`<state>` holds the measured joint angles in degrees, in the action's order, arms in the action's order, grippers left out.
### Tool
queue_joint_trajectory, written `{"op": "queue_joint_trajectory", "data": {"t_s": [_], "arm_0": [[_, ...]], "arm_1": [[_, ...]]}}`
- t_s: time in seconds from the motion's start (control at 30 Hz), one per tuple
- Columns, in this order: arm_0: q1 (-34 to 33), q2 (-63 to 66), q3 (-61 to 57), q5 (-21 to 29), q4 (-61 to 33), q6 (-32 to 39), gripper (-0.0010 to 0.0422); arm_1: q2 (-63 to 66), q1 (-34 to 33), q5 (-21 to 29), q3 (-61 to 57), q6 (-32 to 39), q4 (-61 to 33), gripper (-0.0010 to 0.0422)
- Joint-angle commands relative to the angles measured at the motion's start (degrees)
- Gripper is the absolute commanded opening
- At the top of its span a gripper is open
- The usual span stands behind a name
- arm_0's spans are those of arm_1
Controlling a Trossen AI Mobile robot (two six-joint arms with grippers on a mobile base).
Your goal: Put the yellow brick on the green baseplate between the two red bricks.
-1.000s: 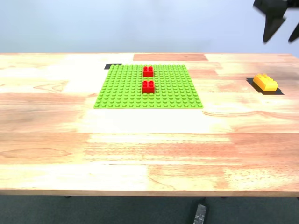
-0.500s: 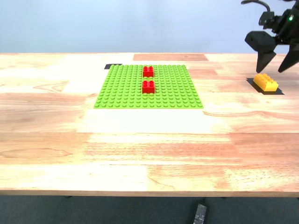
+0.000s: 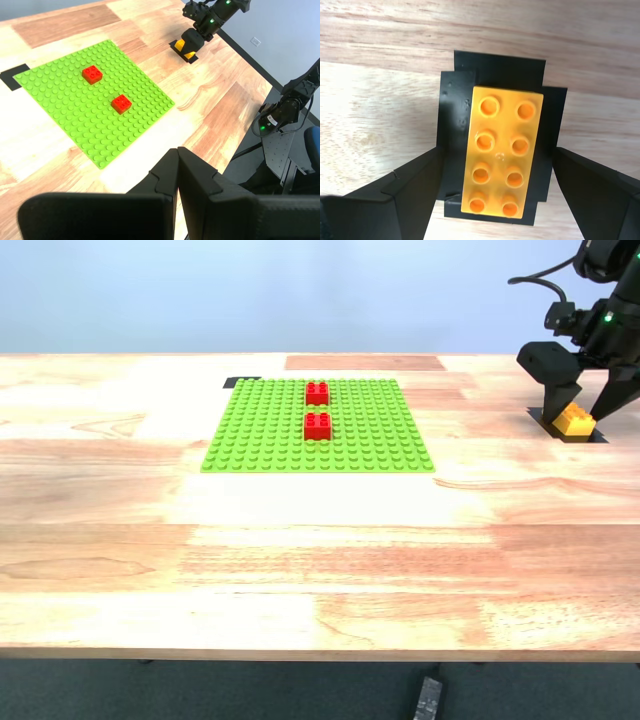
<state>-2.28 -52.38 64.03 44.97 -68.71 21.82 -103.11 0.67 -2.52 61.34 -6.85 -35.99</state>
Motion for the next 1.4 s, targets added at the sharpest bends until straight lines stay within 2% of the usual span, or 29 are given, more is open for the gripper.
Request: {"op": "queue_joint_trajectory", "data": {"t_s": [0.03, 0.33, 0.77, 1.17, 1.4], "arm_0": [[-0.02, 0.59, 0.02, 0.02, 0.00, 0.04, 0.0000], [-0.04, 1.73, 0.02, 0.00, 0.13, 0.11, 0.0000], [-0.07, 1.97, 0.02, -0.02, 0.07, 0.09, 0.0000], [-0.11, 2.32, 0.02, 0.00, 0.04, 0.09, 0.0000], [-0.11, 2.25, 0.02, 0.00, 0.59, 0.09, 0.0000]], "arm_1": [[0.02, 0.02, -0.04, 1.31, 0.35, 0.22, 0.0282], [0.33, 0.02, -0.15, 1.03, -0.98, 0.59, 0.0207], [0.42, -0.04, -0.07, -0.42, -0.61, 1.97, 0.0192], [-0.48, 0.02, -0.13, -0.17, -1.14, 2.16, 0.0074], [4.96, 1.95, -0.55, 4.04, -4.74, 0.00, 0.0047]]}}
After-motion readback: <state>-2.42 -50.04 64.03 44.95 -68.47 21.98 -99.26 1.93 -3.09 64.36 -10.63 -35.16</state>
